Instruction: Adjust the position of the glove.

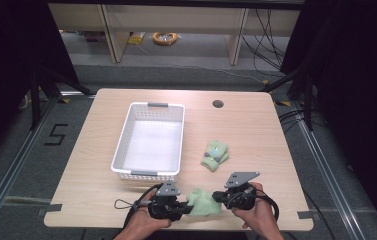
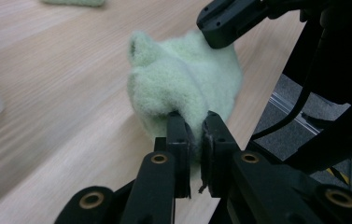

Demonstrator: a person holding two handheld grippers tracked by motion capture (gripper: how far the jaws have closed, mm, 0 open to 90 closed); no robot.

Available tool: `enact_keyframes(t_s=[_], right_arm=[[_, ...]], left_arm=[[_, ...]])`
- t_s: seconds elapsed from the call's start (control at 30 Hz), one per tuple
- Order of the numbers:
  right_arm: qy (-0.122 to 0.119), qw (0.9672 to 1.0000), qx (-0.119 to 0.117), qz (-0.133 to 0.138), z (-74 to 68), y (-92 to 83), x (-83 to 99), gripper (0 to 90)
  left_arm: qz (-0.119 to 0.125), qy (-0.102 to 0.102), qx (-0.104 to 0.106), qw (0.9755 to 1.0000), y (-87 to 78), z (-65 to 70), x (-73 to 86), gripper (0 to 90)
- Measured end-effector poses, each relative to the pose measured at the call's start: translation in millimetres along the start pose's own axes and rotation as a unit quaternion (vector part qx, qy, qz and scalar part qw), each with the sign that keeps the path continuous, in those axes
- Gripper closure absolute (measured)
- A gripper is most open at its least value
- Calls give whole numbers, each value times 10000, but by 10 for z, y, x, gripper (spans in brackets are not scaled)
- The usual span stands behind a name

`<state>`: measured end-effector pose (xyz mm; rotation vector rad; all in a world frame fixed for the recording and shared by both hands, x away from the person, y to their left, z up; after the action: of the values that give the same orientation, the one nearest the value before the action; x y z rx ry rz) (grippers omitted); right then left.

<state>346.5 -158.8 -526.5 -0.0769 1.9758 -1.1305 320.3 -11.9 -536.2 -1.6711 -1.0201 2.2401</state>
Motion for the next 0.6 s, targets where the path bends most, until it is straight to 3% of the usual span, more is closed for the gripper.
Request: enact_keyframes(t_s=[0.03, 0.1, 0.17, 0.27, 0.3, 0.33, 0.4, 0.6], right_arm=[[11, 10000, -3, 60, 22, 5, -5, 854], [174, 9998, 52, -34, 104, -9, 36, 854], [151, 9998, 98, -91, 171, -14, 58, 854], [235, 9996, 106, -140, 203, -19, 81, 854], [368, 9992, 99, -141, 198, -16, 96, 853], [207, 9997, 103, -102, 234, -5, 93, 853], [320, 9992, 127, -199, 243, 4, 125, 853], [363, 9985, 171, -369, 260, 56, 175, 849]], left_arm=[[-11, -98, -6, 10000, 44, 2, -13, 822], [-53, -66, 22, 10000, 97, -16, -23, 819], [-82, -141, 29, 9999, 167, -31, -27, 817], [-142, -143, 83, 9998, 232, -41, -14, 816], [-189, -164, 62, 9997, 242, -41, -3, 814], [-164, -158, 97, 9997, 258, -32, -4, 811], [-208, -167, 69, 9996, 267, -36, 14, 802], [-238, -196, -20, 9995, 268, -94, 40, 781]])
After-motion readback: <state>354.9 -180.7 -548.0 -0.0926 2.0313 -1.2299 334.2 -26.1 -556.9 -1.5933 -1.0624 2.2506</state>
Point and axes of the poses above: each handheld gripper's, and its own axes: y roughly forward along the jaws, x roughly out of its underside, z roughly to its right, the point moved 8 cm from there along y, roughly forward along the jaws, and after that the axes turned 13 degrees about y, right-handed, at the moved point
